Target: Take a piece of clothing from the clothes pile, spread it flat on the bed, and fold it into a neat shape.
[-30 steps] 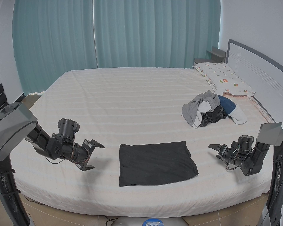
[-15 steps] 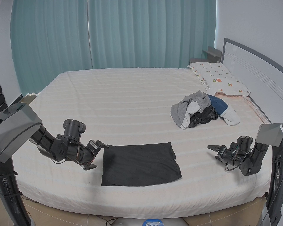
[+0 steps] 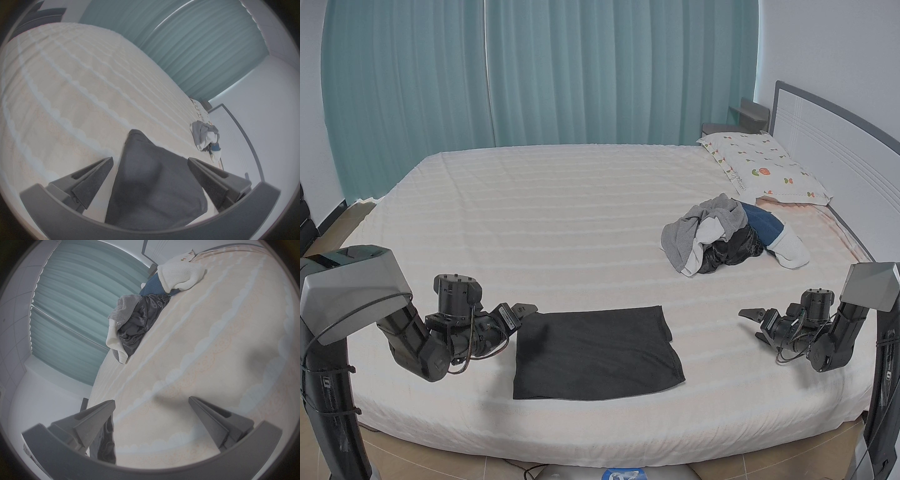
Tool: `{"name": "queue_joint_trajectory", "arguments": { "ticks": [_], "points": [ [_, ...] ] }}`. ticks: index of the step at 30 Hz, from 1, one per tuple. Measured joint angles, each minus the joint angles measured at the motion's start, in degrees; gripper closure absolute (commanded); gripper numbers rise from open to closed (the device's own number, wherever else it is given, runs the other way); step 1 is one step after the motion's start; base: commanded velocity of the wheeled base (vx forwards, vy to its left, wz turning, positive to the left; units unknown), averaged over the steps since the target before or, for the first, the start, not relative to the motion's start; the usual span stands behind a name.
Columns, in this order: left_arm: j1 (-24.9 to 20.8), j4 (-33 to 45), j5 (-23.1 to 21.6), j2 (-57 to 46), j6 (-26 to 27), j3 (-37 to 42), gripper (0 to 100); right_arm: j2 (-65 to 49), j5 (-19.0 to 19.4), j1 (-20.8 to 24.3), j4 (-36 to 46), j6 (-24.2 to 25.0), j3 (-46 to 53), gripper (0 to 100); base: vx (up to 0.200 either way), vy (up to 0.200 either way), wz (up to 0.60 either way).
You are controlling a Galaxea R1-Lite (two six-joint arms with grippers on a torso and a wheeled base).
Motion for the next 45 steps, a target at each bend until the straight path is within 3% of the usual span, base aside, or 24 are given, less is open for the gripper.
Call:
{"name": "queue_joint_trajectory", "arguments": {
  "ticks": [7, 31, 32, 45],
  "points": [
    [-0.6, -4.1, -0.1, 3.5, 2.7, 4.7, 0, 0.0, -0.1, 0.5, 0.5, 0.0, -0.2, 0, 0.000, 0.000, 0.00],
    [-2.6, -6.3, 0.0, 5.5, -0.5, 3.9, 0, 0.2, -0.2, 0.8, 0.5, 0.0, -0.1, 0, 0.000, 0.000, 0.00],
    [-2.7, -6.3, 0.0, 5.5, -0.5, 3.9, 100, 0.2, -0.3, 0.9, 0.5, 0.0, -0.2, 0, 0.000, 0.000, 0.00],
    [-3.0, -7.1, 0.5, 5.8, -3.0, 3.6, 100, 0.3, -0.4, 1.0, 0.5, 0.0, 0.0, 0, 0.000, 0.000, 0.00]
  ]
}}
